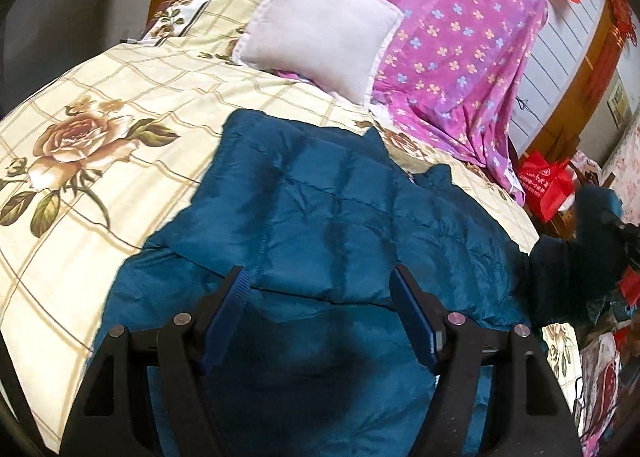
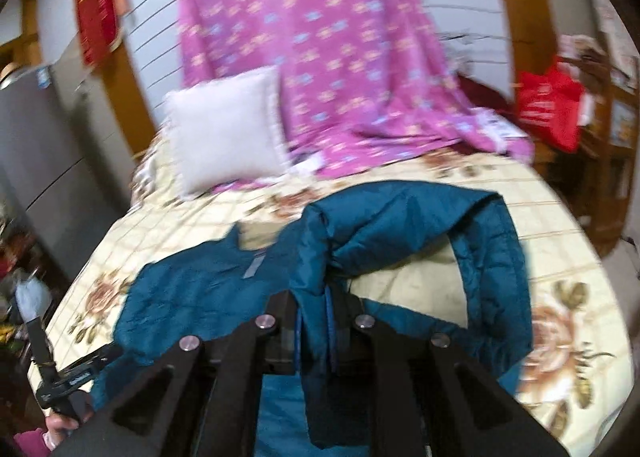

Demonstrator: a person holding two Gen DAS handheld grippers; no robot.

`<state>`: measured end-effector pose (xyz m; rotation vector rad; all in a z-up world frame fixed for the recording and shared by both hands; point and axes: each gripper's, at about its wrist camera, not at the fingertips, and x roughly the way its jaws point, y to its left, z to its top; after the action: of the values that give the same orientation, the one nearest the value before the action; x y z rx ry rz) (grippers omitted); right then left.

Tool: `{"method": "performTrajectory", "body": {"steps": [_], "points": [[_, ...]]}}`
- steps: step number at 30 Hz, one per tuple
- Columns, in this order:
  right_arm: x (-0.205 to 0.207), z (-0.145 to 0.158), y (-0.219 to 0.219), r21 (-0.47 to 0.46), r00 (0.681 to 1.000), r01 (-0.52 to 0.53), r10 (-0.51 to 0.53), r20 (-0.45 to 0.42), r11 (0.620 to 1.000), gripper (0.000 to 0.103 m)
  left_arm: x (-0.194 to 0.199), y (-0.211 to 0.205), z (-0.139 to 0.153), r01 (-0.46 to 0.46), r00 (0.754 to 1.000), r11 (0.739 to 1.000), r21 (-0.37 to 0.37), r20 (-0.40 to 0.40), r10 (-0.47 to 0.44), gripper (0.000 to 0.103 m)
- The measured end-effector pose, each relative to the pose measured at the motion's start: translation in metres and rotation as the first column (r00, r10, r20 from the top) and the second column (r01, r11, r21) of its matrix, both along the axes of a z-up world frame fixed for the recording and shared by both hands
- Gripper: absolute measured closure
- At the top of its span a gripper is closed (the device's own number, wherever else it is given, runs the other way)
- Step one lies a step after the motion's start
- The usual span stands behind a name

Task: Fold large clothes
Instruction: 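Grasp the sleeve with the right gripper and lift it, then carry the held sleeve across the jacket body with the right gripper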

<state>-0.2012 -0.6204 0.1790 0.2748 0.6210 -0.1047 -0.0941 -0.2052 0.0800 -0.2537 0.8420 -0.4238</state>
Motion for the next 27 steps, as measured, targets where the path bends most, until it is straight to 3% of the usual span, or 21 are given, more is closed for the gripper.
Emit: {"method": "performTrajectory", "body": {"steps": [6,13,15,17,19,24,27], "points": [[0.067,-0.029,0.087,0.064,0.984,-0.164,0.168,-0.061,0.984,0.094,0.009,0.019,-0.005,-0.028,0.999,0.999,-0.02,-0.015,0.028,0.044],[0.12,-0.093,0.143,0.225,0.953,-0.226,0.263,-0.15,0.948,0.093,0.016,0.031,-0.014,-0.037,0.999,0.999,-0.019,-0.035,0.036,0.044],[0.129,-0.108,0.151,0.257,0.948,-0.226,0.273,-0.163,0.94,0.085,0.018,0.032,-0.017,-0.034,0.999,0.999,-0.018,-0.042,0.033,0.044],[0.133,-0.117,0.153,0.305,0.943,-0.235,0.292,-0.159,0.923,0.065,0.018,0.033,-0.019,-0.035,0.998,0.999,-0.019,-0.049,0.034,0.044],[0.13,-0.116,0.157,0.321,0.943,-0.247,0.303,-0.138,0.914,0.055,0.019,0.033,-0.022,-0.036,0.998,0.999,-0.024,-0.054,0.035,0.044],[0.114,-0.086,0.168,0.244,0.93,-0.312,0.347,-0.118,0.918,0.052,0.019,0.031,-0.022,-0.042,0.997,0.999,-0.032,-0.061,0.04,0.044],[0.108,-0.065,0.17,0.211,0.923,-0.339,0.367,-0.112,0.917,0.042,0.016,0.028,-0.02,-0.04,0.998,0.999,-0.032,-0.056,0.038,0.044]]}}
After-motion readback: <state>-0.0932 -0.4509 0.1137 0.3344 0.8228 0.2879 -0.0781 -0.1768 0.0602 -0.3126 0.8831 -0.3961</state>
